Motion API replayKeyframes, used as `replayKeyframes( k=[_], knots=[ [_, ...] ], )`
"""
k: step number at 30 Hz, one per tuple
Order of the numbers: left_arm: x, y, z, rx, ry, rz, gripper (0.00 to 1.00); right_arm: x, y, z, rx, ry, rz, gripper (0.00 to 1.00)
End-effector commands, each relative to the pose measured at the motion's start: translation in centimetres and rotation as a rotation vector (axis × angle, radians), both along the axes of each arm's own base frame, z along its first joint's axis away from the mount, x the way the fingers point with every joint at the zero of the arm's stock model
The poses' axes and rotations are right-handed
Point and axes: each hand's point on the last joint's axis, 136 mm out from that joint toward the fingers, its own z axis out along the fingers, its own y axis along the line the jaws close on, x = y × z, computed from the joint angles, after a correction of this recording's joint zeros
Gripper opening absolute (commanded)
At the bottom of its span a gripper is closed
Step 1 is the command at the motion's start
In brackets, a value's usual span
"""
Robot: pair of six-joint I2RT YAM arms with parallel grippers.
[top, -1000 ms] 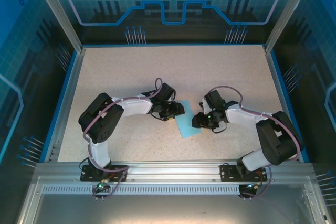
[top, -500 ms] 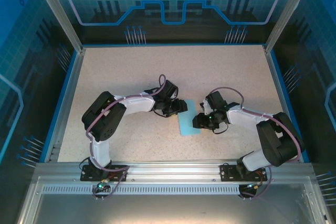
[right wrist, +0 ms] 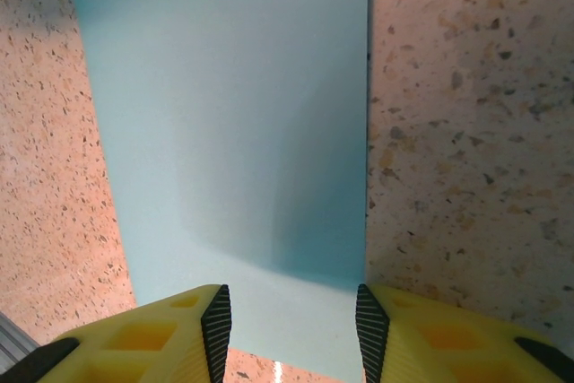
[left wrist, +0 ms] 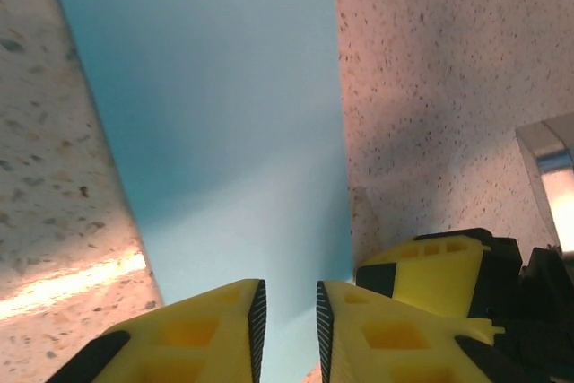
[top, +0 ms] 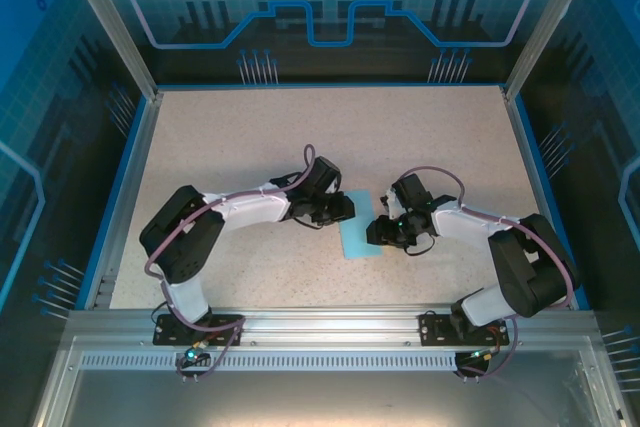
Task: Fold a paper plane with a square sheet of paper (pick it up from the middle)
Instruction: Rotate the paper at the center of the table, then third fold the triangle at the center of the table.
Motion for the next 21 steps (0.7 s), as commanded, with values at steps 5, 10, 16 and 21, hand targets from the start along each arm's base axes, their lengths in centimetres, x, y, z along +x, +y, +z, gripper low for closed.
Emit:
replayKeyframes(
  k=[5, 10, 16, 21],
  knots=[
    [-1.4, 0.4, -3.0, 0.038, 0.083, 0.000, 0.23, -0.5, -0.8, 0.0, 0.011, 0.020, -0.028, 0.45],
    [-2.3, 0.9, -4.1, 0.057, 0.104, -0.004, 0.22, -0.5, -1.0, 0.5, 0.014, 0.007, -0.034, 0.47],
    [-2.8, 1.4, -5.0, 0.070, 0.114, -0.005, 0.22, -0.6, -0.7, 0.7, 0.036, 0.011, -0.024, 0.49],
    [-3.1, 1.5, -5.8, 0.084, 0.126, -0.009, 0.21, -0.6, -0.7, 0.4, 0.032, 0.019, -0.024, 0.49]
  ],
)
